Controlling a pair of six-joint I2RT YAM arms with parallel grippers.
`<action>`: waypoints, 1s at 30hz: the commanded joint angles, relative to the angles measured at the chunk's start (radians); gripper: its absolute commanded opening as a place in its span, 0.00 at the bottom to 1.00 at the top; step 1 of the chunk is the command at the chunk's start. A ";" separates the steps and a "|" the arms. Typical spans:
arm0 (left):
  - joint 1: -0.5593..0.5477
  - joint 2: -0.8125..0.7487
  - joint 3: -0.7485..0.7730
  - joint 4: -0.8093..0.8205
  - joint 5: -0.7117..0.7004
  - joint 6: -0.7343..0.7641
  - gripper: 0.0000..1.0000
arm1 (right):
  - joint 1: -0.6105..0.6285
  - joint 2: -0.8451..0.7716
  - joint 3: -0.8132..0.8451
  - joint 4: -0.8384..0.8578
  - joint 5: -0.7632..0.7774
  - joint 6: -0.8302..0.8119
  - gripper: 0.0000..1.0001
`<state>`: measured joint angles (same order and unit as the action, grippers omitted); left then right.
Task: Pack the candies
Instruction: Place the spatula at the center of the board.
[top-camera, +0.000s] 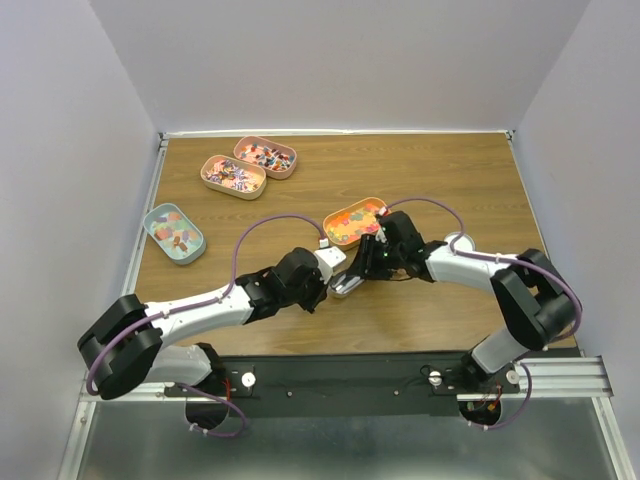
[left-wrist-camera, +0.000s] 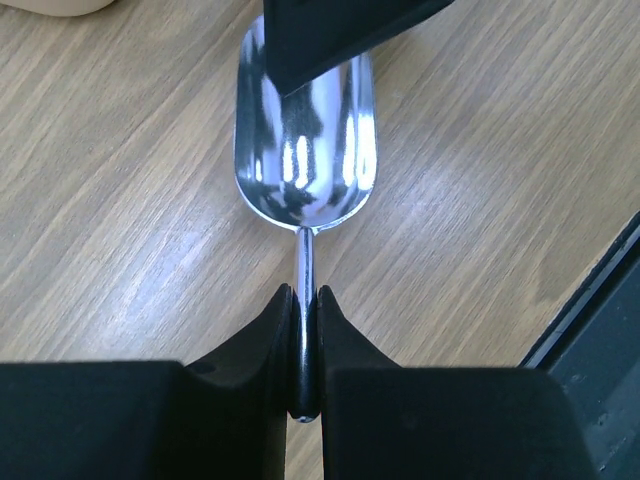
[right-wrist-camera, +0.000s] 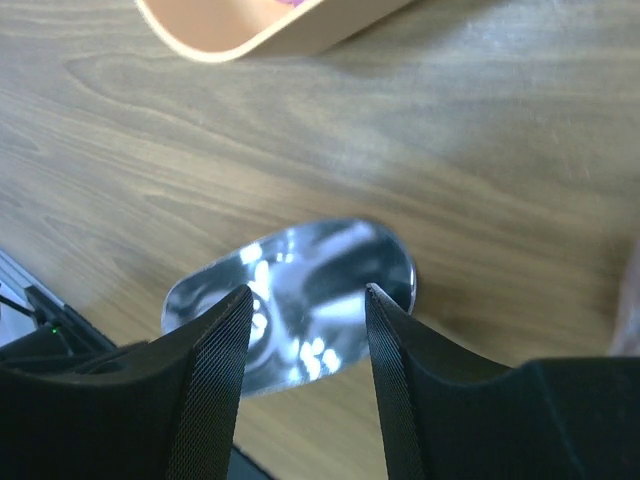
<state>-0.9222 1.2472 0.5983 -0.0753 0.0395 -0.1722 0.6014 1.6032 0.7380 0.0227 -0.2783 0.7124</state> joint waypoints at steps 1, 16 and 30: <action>-0.003 -0.009 0.011 0.032 -0.004 0.000 0.00 | 0.017 -0.104 0.080 -0.190 0.123 0.033 0.58; -0.038 -0.094 -0.011 0.017 -0.004 0.000 0.00 | 0.115 -0.158 0.029 -0.345 0.188 0.369 0.59; -0.047 -0.074 -0.014 0.028 -0.004 0.000 0.00 | 0.130 -0.221 -0.025 -0.423 0.238 0.446 0.58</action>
<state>-0.9657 1.1637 0.5861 -0.0765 0.0479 -0.1722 0.7181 1.4364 0.7605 -0.2813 -0.1001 1.1213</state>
